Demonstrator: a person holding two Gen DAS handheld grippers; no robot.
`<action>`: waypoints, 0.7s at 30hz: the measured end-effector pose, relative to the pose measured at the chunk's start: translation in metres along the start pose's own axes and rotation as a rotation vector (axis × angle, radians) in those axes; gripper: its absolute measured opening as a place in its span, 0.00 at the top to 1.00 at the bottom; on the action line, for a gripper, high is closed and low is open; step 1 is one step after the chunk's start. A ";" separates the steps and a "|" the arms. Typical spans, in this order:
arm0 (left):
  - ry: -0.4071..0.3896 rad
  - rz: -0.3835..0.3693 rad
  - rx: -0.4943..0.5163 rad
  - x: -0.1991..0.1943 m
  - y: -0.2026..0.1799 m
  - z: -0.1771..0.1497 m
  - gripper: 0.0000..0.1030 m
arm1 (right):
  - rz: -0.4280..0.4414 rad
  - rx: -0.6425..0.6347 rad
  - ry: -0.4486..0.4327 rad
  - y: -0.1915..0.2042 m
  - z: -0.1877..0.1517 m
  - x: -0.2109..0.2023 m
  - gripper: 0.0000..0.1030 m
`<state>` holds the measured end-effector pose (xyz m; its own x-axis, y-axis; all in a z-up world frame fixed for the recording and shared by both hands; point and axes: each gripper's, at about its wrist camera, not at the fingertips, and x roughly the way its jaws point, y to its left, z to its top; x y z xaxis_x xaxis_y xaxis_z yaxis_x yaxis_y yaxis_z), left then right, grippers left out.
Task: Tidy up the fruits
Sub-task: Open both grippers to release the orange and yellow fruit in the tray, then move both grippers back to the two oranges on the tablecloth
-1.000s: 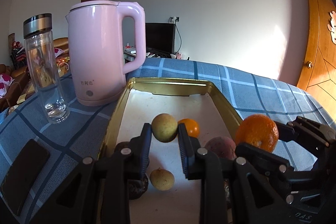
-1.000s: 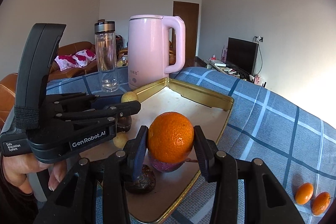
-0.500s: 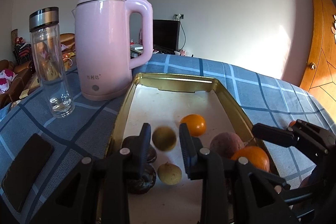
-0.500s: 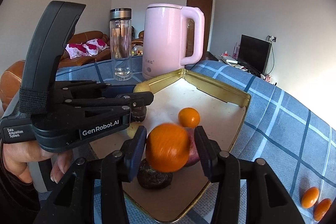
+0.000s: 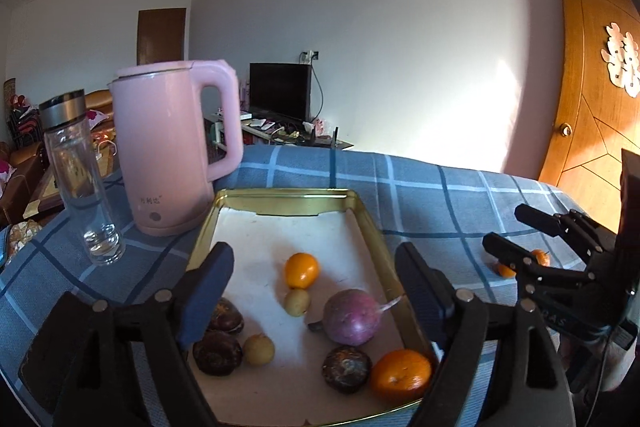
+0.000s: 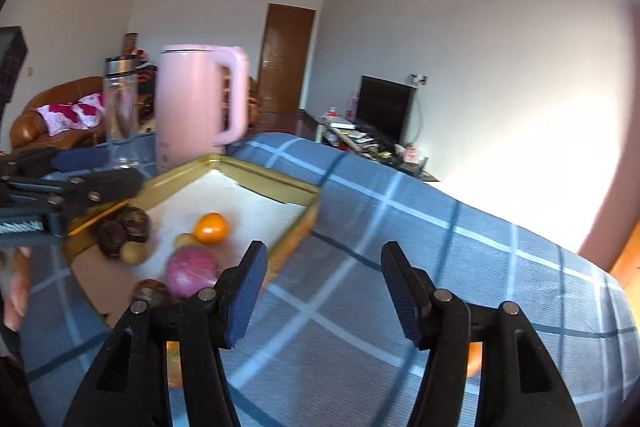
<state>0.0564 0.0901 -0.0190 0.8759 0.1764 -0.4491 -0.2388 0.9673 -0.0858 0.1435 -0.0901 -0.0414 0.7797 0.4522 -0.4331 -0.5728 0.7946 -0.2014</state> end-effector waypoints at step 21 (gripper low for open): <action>0.189 -0.139 0.224 0.088 -0.169 -0.006 0.04 | -0.114 0.479 0.318 -0.153 -0.086 0.036 0.41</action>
<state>0.1712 -0.0587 -0.0492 0.7951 0.0227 -0.6060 -0.0056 0.9995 0.0301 0.2380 -0.2302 -0.1016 0.6731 0.2686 -0.6890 -0.2541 0.9590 0.1256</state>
